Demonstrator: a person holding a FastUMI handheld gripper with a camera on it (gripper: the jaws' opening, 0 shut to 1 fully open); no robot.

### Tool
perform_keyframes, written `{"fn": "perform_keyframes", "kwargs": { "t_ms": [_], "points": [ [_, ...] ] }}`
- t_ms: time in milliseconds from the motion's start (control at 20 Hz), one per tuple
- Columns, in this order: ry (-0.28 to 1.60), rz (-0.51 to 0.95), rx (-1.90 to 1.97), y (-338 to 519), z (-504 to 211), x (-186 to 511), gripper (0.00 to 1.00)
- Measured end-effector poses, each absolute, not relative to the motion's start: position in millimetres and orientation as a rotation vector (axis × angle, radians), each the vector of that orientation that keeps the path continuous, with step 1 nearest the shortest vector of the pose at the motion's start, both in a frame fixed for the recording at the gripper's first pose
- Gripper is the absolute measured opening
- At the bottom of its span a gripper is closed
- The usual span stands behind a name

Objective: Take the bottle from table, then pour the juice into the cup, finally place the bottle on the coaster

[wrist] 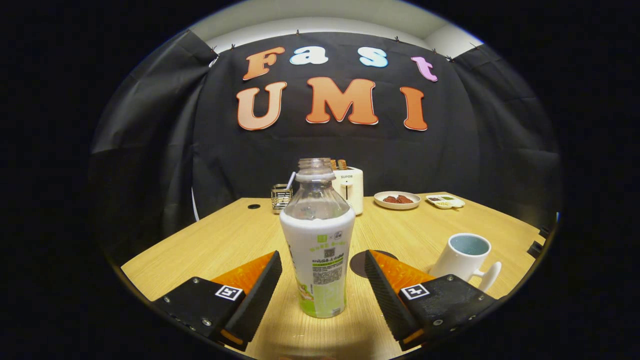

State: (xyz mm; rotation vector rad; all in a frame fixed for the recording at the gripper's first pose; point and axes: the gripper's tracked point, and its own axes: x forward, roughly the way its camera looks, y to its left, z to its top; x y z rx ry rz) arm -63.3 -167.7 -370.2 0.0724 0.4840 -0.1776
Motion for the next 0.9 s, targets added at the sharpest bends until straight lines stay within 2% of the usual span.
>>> {"fn": "perform_keyframes", "kwargs": {
  "t_ms": [150, 250, 300, 500, 900],
  "points": [
    [0.535, -0.185, 0.060, -168, -379, -61, 0.97],
    [0.544, -0.177, 0.072, -164, -379, -59, 0.82],
    [0.550, -0.185, 0.074, -167, -381, -56, 0.65],
    [0.577, -0.218, 0.100, -172, -376, -58, 0.59],
    [0.507, -0.312, 0.398, -189, -333, -49, 0.58]
  ]
}}
